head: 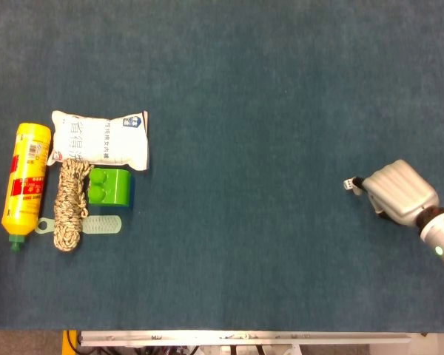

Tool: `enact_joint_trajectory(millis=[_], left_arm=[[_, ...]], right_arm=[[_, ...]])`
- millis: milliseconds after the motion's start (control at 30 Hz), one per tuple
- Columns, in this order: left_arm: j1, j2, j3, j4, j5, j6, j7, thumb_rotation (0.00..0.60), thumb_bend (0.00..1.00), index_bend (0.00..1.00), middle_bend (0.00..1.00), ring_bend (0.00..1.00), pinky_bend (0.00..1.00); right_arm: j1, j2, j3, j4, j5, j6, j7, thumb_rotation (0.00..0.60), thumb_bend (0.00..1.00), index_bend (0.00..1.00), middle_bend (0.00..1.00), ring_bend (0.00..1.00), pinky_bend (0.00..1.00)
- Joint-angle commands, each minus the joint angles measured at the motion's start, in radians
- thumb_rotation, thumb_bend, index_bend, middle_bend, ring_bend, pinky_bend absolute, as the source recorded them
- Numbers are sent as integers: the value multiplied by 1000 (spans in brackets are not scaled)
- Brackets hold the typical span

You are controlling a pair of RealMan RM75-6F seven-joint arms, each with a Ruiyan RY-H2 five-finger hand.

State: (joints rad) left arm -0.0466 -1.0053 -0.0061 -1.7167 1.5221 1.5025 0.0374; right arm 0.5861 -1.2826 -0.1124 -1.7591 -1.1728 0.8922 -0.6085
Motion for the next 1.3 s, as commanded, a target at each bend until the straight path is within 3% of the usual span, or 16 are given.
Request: enact_joint_trajectory(millis=[33,1300], left_arm=[[-2,0,-2,1,-4,-5,0,600,63,342,191,118,327],[3,4,-1,0,1,2,-8,600,63,342,191,118,327]], right_arm=[[6,-13,4,11,14,-6,-9,600,1000,405,1000,1000,1000],[24,-71,36,68,29,16,5,600,1000,405,1000,1000,1000]])
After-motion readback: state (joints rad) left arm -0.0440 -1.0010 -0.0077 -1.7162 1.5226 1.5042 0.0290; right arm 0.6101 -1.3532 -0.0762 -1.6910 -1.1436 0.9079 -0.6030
